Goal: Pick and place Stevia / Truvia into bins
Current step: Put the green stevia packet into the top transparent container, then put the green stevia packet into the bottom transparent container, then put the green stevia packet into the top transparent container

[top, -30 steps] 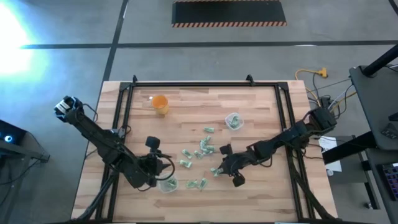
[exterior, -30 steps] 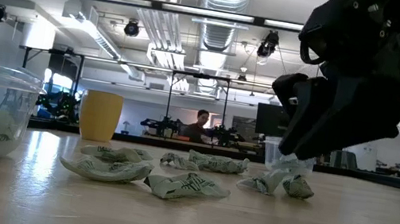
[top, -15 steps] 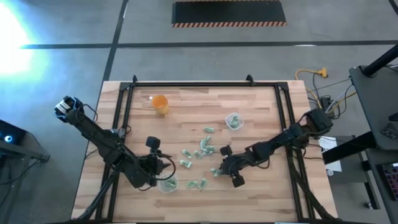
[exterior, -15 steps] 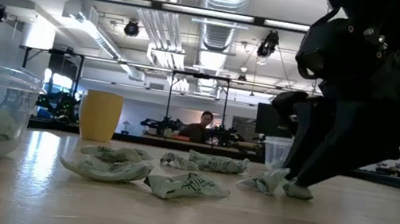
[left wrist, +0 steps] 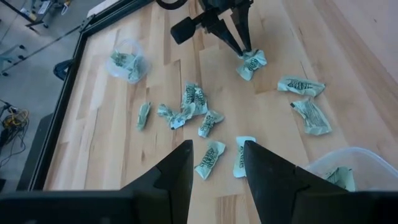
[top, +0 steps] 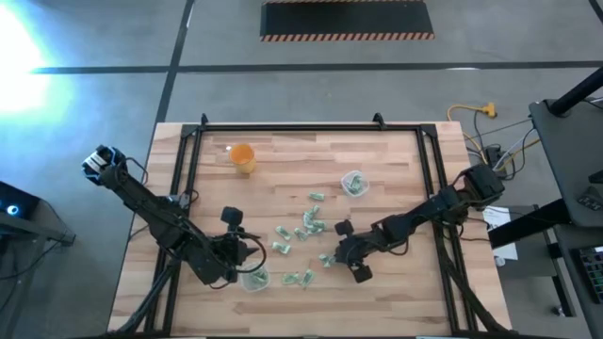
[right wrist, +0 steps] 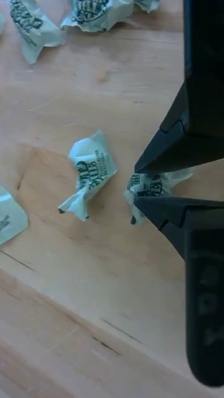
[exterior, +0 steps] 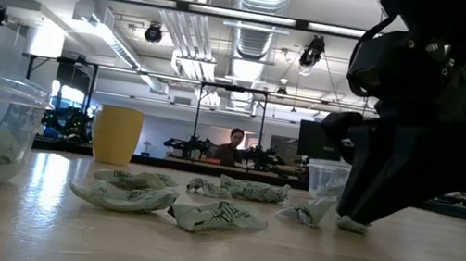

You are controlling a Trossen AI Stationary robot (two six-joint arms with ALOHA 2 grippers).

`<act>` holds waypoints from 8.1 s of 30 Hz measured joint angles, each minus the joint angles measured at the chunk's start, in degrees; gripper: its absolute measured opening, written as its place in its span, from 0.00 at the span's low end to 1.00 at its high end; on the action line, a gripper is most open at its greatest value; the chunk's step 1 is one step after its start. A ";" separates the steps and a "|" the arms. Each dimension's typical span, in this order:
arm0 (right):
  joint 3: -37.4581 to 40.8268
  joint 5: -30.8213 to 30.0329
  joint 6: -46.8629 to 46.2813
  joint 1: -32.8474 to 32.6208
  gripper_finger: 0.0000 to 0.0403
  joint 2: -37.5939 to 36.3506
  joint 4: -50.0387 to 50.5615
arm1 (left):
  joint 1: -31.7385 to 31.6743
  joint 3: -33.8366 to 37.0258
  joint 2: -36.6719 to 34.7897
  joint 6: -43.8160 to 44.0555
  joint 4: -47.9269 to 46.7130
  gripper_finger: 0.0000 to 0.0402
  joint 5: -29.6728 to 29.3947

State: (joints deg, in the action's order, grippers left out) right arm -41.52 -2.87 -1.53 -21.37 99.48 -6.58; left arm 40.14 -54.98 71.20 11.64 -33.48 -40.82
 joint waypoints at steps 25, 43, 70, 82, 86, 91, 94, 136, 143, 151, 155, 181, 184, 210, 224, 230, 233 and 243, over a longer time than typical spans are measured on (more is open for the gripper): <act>-0.39 -9.42 3.94 -0.89 0.02 -9.29 5.69 | 0.00 0.07 0.00 -0.57 0.12 0.31 -0.02; 3.54 -42.16 4.57 7.52 0.02 -23.62 14.32 | -0.12 0.13 0.00 -0.59 0.17 0.31 -0.06; 9.00 -34.60 -7.53 19.93 0.13 -22.93 14.37 | -0.81 0.13 0.00 -0.59 0.53 0.31 -0.15; 7.98 -34.73 -3.53 17.68 0.30 -25.94 13.91 | -3.93 1.05 0.52 -0.59 1.62 0.31 0.35; 7.45 -34.62 -1.32 14.49 0.29 -27.36 13.65 | -7.67 1.11 2.49 -2.08 2.38 0.31 4.92; 7.06 -34.49 1.06 10.21 0.26 -28.98 13.17 | -14.07 1.11 6.84 -9.01 6.11 0.31 12.44; 7.04 -34.27 2.70 7.82 0.25 -29.78 12.39 | -18.35 0.56 10.12 -11.86 6.85 0.31 17.68; 6.16 -23.41 6.02 2.10 0.17 -31.50 9.21 | -35.43 -0.20 27.15 -18.38 10.42 0.05 44.01; 6.16 -23.41 6.02 2.10 0.18 -31.50 9.26 | -35.43 -0.23 27.15 -18.29 9.95 0.00 43.67; 6.16 -23.43 6.03 2.10 0.16 -31.50 9.38 | -35.25 -1.05 24.38 -18.29 9.90 0.00 38.98; 6.16 -23.43 6.02 2.10 0.16 -31.47 9.48 | -34.22 -0.91 21.16 -18.02 9.56 0.00 37.68; 6.23 -22.30 1.56 2.12 0.17 -31.39 10.46 | -3.81 2.08 7.38 2.03 2.51 0.00 22.39; 6.25 -22.12 1.03 2.12 0.16 -31.39 10.41 | -2.83 1.92 8.79 3.74 3.07 0.00 23.12; 6.34 -20.56 -1.10 2.10 0.16 -30.24 10.19 | -0.90 1.60 13.84 11.54 2.97 0.00 26.96; 7.45 -7.87 0.28 2.08 0.18 -28.35 4.83 | -0.91 0.41 13.39 8.93 2.30 0.28 27.06; 8.39 -0.94 4.73 2.10 0.17 -18.62 -7.41 | -1.55 -1.84 10.09 -1.09 2.09 0.29 24.77; 6.95 0.89 4.96 2.12 0.18 -13.02 -8.59 | -1.66 -2.57 6.87 -4.72 1.88 0.29 20.93; 0.70 6.36 4.42 2.12 0.22 -1.44 -8.69 | -1.68 0.33 -3.17 -7.55 3.33 0.29 2.50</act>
State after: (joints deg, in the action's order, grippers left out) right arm -40.82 3.49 2.89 -19.25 98.04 -15.27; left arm 38.46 -54.65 68.03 4.09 -30.14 -38.32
